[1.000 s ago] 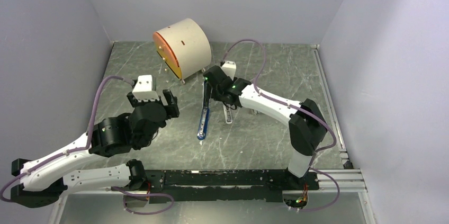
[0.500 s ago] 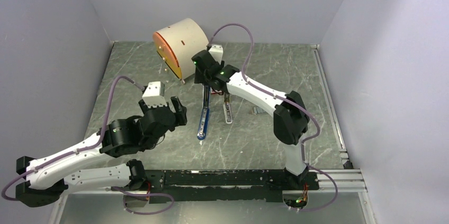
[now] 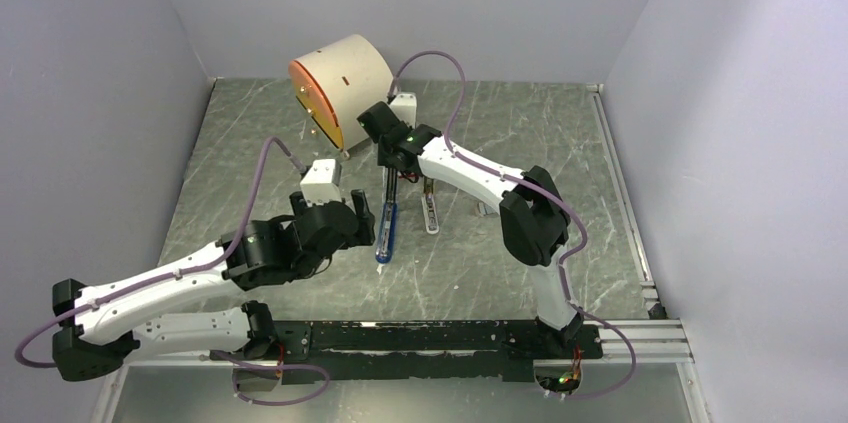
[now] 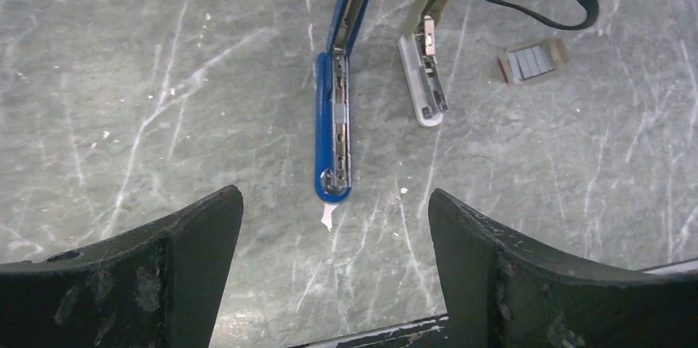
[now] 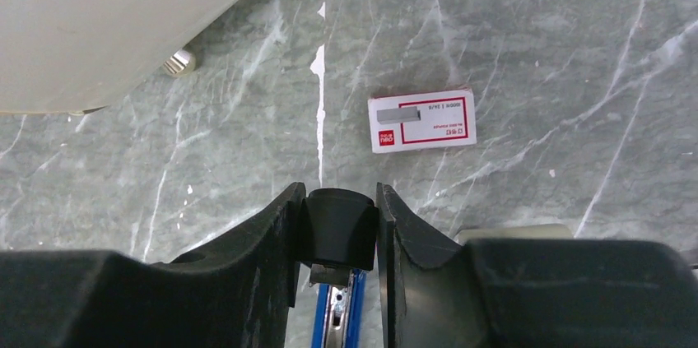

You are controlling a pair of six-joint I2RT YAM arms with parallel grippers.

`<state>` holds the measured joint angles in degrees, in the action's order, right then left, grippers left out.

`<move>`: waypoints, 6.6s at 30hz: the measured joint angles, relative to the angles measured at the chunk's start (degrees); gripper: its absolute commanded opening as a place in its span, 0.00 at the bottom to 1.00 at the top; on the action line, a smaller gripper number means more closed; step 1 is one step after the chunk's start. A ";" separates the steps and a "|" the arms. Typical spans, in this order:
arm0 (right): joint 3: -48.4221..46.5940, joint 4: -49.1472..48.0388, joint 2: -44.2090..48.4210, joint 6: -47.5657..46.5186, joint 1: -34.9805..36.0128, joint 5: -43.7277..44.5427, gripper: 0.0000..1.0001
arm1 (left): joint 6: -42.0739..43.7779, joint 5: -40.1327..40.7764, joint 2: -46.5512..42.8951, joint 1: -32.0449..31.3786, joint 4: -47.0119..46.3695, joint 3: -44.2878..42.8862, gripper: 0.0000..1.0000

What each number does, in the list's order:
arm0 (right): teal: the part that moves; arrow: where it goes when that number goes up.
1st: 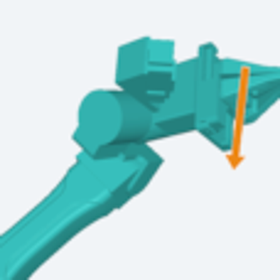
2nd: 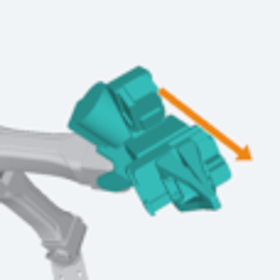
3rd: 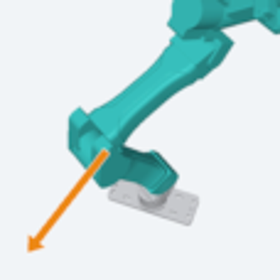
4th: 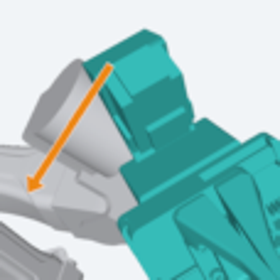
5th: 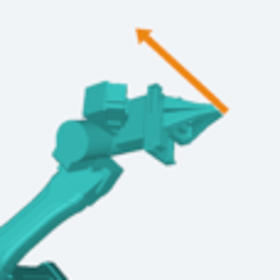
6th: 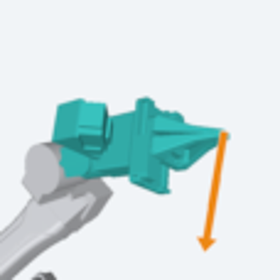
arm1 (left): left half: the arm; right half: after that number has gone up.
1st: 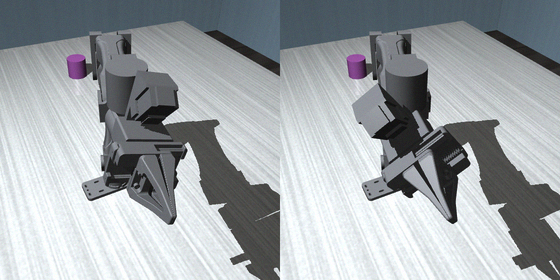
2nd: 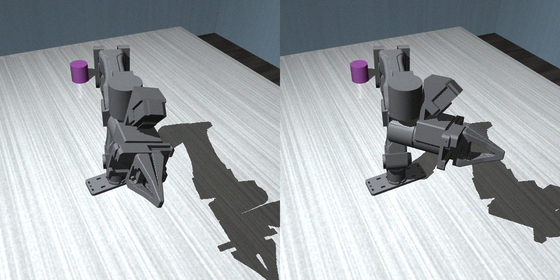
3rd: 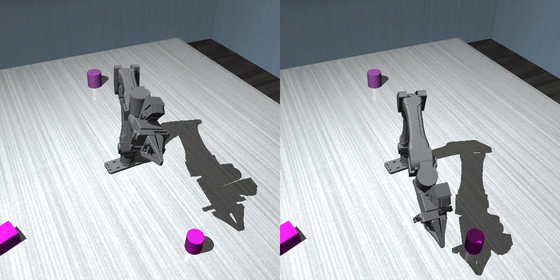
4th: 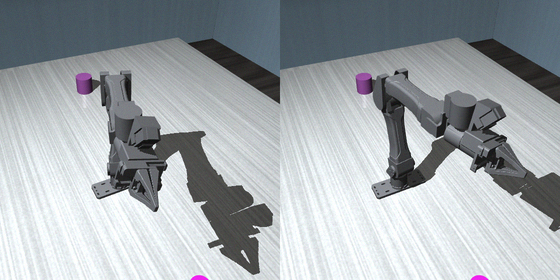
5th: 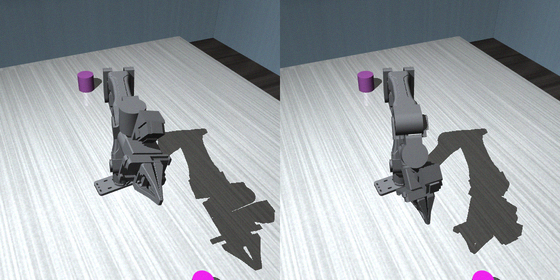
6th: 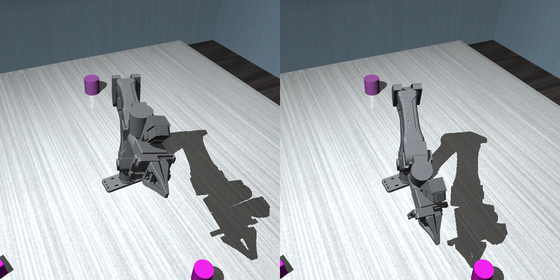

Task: Load the staples into the stapler

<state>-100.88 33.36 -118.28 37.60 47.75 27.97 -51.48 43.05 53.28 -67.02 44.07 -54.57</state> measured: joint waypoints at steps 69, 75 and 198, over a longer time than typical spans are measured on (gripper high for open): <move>14.88 -8.68 10.71 -9.84 2.86 -0.61 0.18 | 3.96 -60.00 41.53 31.08 -59.78 20.59 0.14; 20.33 -11.50 14.88 -9.62 4.63 0.48 0.17 | 4.04 -58.90 42.42 30.60 -59.98 19.96 0.12; 27.41 -4.83 9.14 4.50 12.94 -5.55 0.32 | 0.72 -32.11 14.27 29.68 -33.38 26.88 0.27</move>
<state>-73.47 28.53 -109.14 42.11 60.69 22.41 -50.76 10.94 67.55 -37.34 10.70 -27.68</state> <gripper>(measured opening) 0.357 0.251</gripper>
